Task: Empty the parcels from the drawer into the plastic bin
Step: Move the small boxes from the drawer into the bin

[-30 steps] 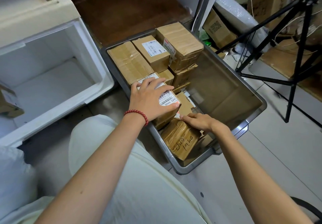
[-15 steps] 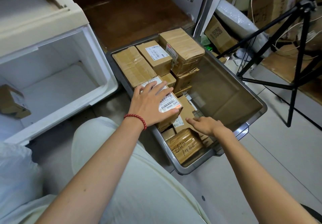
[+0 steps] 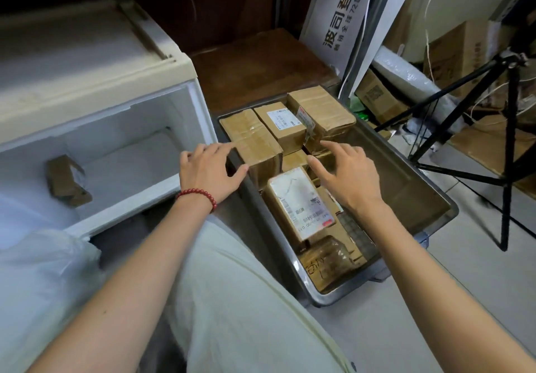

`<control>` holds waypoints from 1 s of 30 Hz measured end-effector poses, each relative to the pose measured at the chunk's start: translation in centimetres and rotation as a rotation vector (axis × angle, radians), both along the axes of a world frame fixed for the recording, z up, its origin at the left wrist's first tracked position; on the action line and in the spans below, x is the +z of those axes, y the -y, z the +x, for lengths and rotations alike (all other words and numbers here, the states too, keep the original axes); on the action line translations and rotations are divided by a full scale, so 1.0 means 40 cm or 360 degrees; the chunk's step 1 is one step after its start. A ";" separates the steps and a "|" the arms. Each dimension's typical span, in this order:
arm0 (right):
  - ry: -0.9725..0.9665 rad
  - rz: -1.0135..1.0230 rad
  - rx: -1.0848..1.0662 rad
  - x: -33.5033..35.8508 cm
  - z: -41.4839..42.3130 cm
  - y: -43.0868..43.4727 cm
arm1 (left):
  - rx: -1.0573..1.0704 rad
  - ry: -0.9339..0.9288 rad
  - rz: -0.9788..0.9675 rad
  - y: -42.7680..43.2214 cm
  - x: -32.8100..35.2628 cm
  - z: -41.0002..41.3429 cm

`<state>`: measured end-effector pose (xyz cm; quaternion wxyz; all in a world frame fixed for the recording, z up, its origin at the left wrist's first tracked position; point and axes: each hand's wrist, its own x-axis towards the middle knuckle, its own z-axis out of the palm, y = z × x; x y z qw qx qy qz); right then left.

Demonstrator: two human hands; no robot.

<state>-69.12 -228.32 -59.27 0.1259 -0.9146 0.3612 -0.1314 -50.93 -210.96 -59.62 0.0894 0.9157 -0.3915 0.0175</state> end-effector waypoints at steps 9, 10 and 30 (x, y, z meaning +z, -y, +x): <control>0.0095 0.0033 0.0627 0.061 0.281 -0.258 | 0.0571 0.0071 0.0060 -0.344 0.043 0.105; 0.0111 0.0048 0.0692 0.062 0.306 -0.293 | 0.0618 0.0072 0.0072 -0.380 0.045 0.112; -0.0208 0.0221 0.0932 -0.114 0.594 -0.504 | 0.0947 -0.0204 -0.0030 -0.569 -0.078 0.259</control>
